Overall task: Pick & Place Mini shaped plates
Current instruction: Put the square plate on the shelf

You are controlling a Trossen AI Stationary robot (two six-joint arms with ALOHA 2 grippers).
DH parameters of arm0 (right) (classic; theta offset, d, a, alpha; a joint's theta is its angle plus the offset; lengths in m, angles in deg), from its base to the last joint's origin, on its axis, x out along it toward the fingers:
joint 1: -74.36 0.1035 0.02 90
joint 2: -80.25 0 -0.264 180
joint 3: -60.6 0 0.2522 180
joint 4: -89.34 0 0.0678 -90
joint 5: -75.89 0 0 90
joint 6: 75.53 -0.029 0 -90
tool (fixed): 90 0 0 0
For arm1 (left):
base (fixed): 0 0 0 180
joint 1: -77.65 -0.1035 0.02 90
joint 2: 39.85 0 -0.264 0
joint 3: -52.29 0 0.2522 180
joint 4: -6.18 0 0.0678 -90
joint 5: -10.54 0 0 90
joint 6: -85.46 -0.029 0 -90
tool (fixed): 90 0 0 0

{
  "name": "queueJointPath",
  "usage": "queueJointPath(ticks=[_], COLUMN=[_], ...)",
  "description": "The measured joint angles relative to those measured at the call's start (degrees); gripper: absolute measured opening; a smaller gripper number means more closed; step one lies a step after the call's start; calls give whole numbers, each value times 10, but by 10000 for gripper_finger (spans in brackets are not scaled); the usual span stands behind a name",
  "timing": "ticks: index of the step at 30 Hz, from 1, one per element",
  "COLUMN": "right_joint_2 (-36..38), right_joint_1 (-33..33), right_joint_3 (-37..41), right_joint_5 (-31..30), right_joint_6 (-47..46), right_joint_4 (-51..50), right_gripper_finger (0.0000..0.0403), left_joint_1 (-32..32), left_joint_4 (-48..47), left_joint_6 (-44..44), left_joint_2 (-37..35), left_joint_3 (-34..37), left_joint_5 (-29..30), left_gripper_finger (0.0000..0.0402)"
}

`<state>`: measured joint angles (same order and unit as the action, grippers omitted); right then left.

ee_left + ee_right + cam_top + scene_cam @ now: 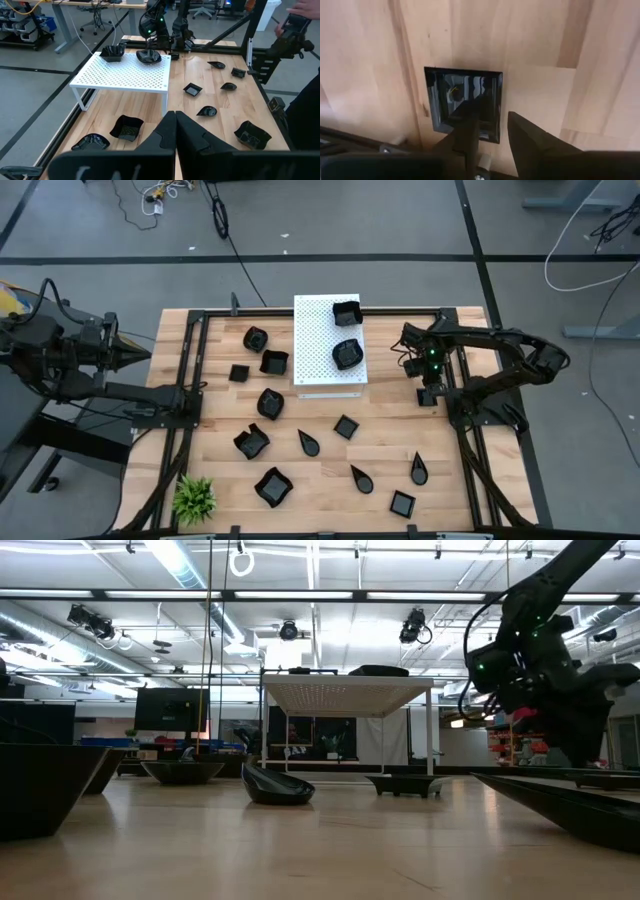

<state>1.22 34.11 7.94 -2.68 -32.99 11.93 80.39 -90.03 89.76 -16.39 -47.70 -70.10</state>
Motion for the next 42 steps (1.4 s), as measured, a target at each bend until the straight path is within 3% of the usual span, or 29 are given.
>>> queueJointPath(ticks=[31, 42], right_joint_2=[-68, -68], right_joint_1=[7, 7], right_joint_3=[0, 0], right_joint_5=[2, 2], right_joint_6=[-7, -16], right_joint_4=[26, 26], right_gripper_finger=[106, 39], left_joint_1=[0, 0], left_joint_4=[0, 0], left_joint_6=[0, 0], left_joint_2=[0, 0], left_joint_3=[0, 0], left_joint_5=[0, 0], left_gripper_finger=[3, 3])
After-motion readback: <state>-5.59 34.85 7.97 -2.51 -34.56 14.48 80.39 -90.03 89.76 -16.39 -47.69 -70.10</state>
